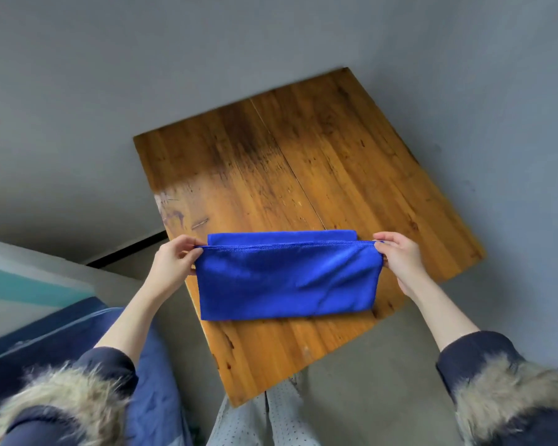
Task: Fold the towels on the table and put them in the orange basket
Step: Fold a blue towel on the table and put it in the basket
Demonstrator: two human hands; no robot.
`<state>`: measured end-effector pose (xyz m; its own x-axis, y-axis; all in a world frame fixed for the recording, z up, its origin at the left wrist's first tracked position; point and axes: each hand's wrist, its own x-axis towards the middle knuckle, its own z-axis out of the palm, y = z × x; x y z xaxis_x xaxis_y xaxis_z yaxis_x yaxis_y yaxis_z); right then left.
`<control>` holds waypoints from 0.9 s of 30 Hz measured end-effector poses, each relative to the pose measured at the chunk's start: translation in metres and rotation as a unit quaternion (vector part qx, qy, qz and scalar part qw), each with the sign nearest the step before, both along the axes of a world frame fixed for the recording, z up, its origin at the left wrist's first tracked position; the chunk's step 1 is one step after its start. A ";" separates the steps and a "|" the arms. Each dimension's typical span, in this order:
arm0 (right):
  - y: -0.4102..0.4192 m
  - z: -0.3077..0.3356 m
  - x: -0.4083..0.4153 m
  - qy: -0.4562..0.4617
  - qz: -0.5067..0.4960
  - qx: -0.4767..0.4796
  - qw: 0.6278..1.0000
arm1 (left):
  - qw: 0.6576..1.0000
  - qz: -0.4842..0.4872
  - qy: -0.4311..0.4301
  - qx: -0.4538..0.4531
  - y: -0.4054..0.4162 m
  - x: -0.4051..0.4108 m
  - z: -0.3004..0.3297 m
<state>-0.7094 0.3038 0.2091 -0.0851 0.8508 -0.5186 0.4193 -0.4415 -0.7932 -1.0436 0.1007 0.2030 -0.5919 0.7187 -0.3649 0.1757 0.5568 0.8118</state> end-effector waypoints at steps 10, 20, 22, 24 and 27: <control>0.046 -0.064 -0.025 -0.020 -0.003 0.022 1.000 | 0.999 0.007 0.026 -0.045 0.049 -0.025 -0.066; 0.012 -0.094 -0.043 -0.176 0.093 0.351 0.915 | 0.927 -0.013 0.373 -0.032 0.050 0.018 -0.088; -0.018 -0.099 -0.053 -0.196 0.226 0.399 0.867 | 0.901 -0.121 0.417 -0.009 0.048 0.048 -0.092; -0.042 -0.109 -0.066 -0.240 0.338 0.407 0.814 | 0.874 -0.236 0.424 -0.023 0.053 0.077 -0.100; -0.053 -0.124 -0.080 -0.285 0.398 0.390 0.780 | 0.864 -0.287 0.409 -0.072 0.067 0.094 -0.115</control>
<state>-0.7897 0.2510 0.0847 -0.6925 0.7213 -0.0161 0.6967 0.6628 -0.2745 -0.9499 0.1677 0.0879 -0.2561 0.9611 -0.1037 0.9375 0.2731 0.2158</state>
